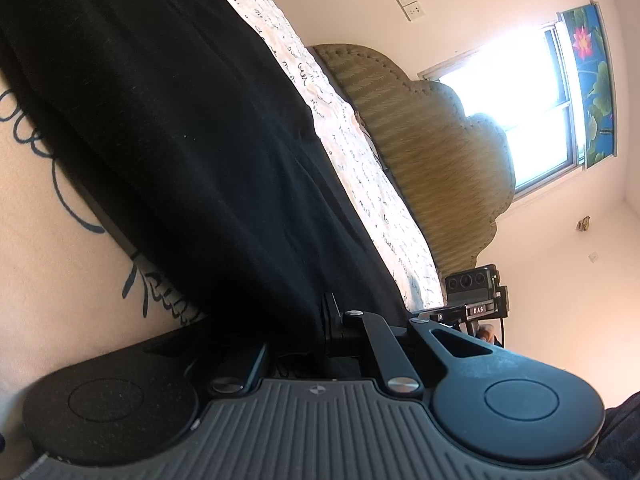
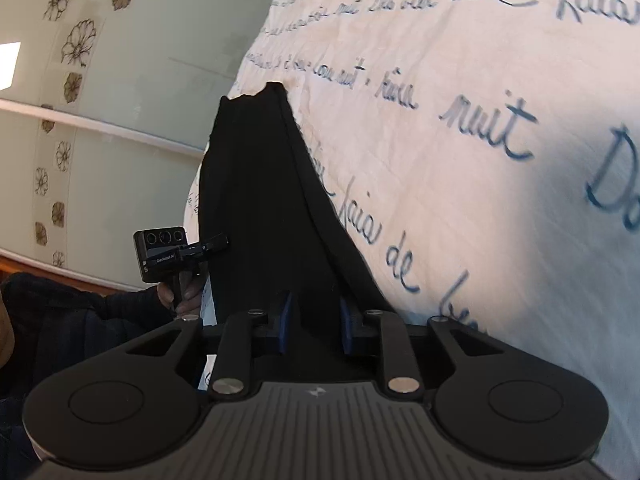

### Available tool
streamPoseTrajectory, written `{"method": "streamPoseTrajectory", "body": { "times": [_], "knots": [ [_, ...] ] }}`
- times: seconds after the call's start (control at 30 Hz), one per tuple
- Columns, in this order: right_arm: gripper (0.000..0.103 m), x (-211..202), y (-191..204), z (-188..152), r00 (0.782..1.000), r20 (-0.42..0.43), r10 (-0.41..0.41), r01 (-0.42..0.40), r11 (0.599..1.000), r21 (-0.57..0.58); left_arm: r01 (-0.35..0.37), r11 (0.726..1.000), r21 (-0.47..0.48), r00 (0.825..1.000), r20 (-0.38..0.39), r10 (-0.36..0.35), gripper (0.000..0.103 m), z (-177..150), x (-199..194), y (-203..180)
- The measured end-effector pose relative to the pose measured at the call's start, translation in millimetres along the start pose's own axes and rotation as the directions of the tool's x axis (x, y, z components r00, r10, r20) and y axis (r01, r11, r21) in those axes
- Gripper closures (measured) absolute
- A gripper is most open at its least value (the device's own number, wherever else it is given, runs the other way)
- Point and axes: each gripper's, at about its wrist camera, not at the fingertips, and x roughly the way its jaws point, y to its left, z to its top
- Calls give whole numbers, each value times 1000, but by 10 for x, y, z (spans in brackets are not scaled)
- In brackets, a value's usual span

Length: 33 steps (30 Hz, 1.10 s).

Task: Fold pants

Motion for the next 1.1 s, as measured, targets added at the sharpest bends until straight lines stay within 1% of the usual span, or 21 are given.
{"method": "streamPoseTrajectory", "body": {
  "times": [0.03, 0.07, 0.13, 0.2, 0.23, 0.3, 0.33, 0.43, 0.47, 0.5, 0.63, 0.67, 0.7, 0.77, 0.83, 0.87, 0.93, 1.0, 1.03, 1.07, 1.1],
  "knots": [
    [81, 30, 14, 13, 1000, -2, 4, -4, 1000, -7, -1, 1000, 1, 1000, 1, 1, 86, -13, -5, -11],
    [90, 84, 39, 24, 1000, -6, 5, -5, 1000, -19, -2, 1000, 3, 1000, 1, 2, 86, -16, -5, -13],
    [98, 169, 82, 25, 1000, -26, -15, 14, 999, -46, -2, 1000, 5, 1000, 1, 2, 86, -19, -12, -15],
    [99, 187, 189, 50, 999, -26, -36, 34, 996, -79, 0, 1000, 5, 1000, 3, 0, 86, -21, -16, -20],
    [99, 139, 308, 68, 998, -10, -59, 57, 990, -126, 0, 1000, 5, 1000, 4, 0, 86, -23, -17, -18],
    [99, -22, 490, 105, 999, 49, 1, 7, 984, -175, 1, 1000, 5, 1000, 5, -1, 86, -24, -14, -14],
    [100, -73, 499, 116, 998, 62, 7, 4, 984, -176, 1, 1000, 5, 1000, 6, -1, 86, -23, -13, -16],
    [100, -21, 225, 102, 992, 30, -122, 124, 988, -87, 7, 1000, 3, 1000, 8, -7, 86, -27, -16, -10],
    [101, -18, 125, 85, 991, 30, -132, 133, 989, -58, 10, 1000, 2, 1000, 9, -10, 86, -30, -17, -2],
    [101, -37, 50, 66, 993, 49, -104, 105, 994, -31, 11, 1000, 2, 1000, 9, -11, 87, -31, -19, 6],
    [101, -96, 14, -4, 989, 106, -100, 100, 995, -1, 14, 1000, 0, 1000, 11, -14, 87, -33, -22, 21],
    [100, -156, 29, -21, 985, 129, -118, 118, 993, 13, 15, 1000, -1, 1000, 11, -15, 87, -33, -24, 25],
    [100, -253, 80, -45, 972, 170, -160, 159, 987, 20, 16, 1000, -2, 1000, 12, -16, 87, -32, -27, 28],
    [95, -437, 206, -99, 940, 276, -203, 201, 979, 36, 19, 1000, -4, 1000, 13, -19, 87, -34, -31, 39],
    [95, -602, 317, -211, 919, 361, -158, 155, 987, 37, 23, 1000, -6, 1000, 15, -23, 87, -37, -36, 50],
    [95, -626, 385, -271, 914, 380, -144, 142, 989, 33, 26, 1000, -8, 1000, 15, -25, 86, -39, -37, 55],
    [95, -578, 564, -426, 911, 394, -122, 130, 992, 8, 30, 999, -11, 999, 16, -30, 86, -39, -43, 62],
    [95, -372, 720, -563, 928, 351, -124, 139, 990, -16, 33, 999, -12, 999, 17, -33, 86, -42, -47, 68],
    [95, -246, 789, -624, 935, 303, -185, 204, 979, -32, 34, 999, -13, 999, 17, -34, 86, -43, -48, 69],
    [95, -118, 789, -683, 927, 259, -270, 290, 956, -38, 35, 999, -13, 999, 18, -35, 86, -42, -50, 69],
    [100, -13, 718, -745, 898, 223, -378, 393, 919, -22, 37, 999, -13, 999, 18, -37, 86, -41, -51, 70]
  ]
}}
